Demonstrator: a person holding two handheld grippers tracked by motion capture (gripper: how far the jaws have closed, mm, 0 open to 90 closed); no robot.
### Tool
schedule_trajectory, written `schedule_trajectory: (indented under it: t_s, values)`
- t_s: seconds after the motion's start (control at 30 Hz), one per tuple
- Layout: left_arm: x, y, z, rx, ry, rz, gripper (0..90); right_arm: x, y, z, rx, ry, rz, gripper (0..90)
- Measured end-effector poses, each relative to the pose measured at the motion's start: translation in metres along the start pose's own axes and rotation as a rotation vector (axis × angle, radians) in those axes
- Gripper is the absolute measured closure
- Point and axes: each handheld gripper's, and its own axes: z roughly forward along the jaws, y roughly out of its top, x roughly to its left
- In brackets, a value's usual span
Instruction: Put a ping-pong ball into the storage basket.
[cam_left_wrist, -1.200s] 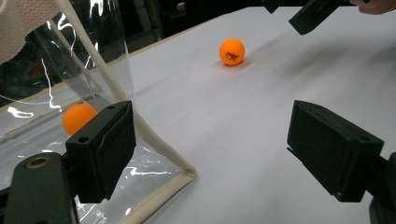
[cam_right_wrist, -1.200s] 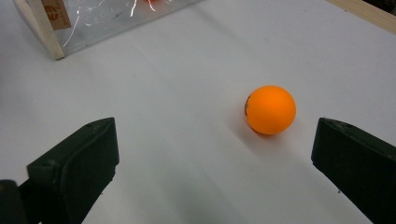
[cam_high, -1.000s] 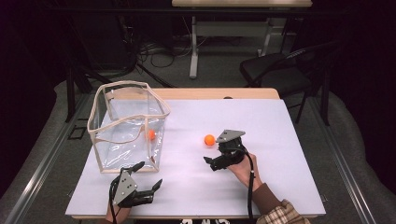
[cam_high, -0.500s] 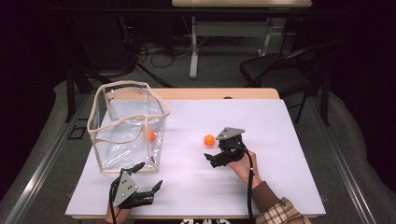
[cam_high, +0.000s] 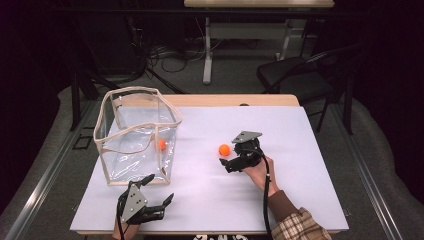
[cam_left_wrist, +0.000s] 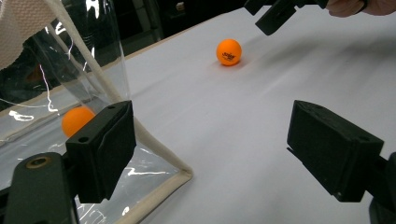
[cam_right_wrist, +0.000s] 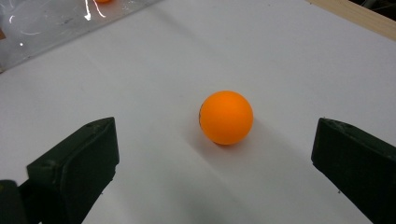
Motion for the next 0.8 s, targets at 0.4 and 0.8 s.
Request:
schedule_trajectory:
  t_s: [0.4,0.8]
  values:
    - [0.000,0.000,0.001,-0.004,-0.004,-0.001,15.5,-0.009,0.007,0.023,0.042,0.011,0.022,0.0]
    - [0.000,0.000,0.001,-0.006,-0.007,-0.003,15.5,-0.015,0.010,0.040,0.087,0.031,0.036,0.0]
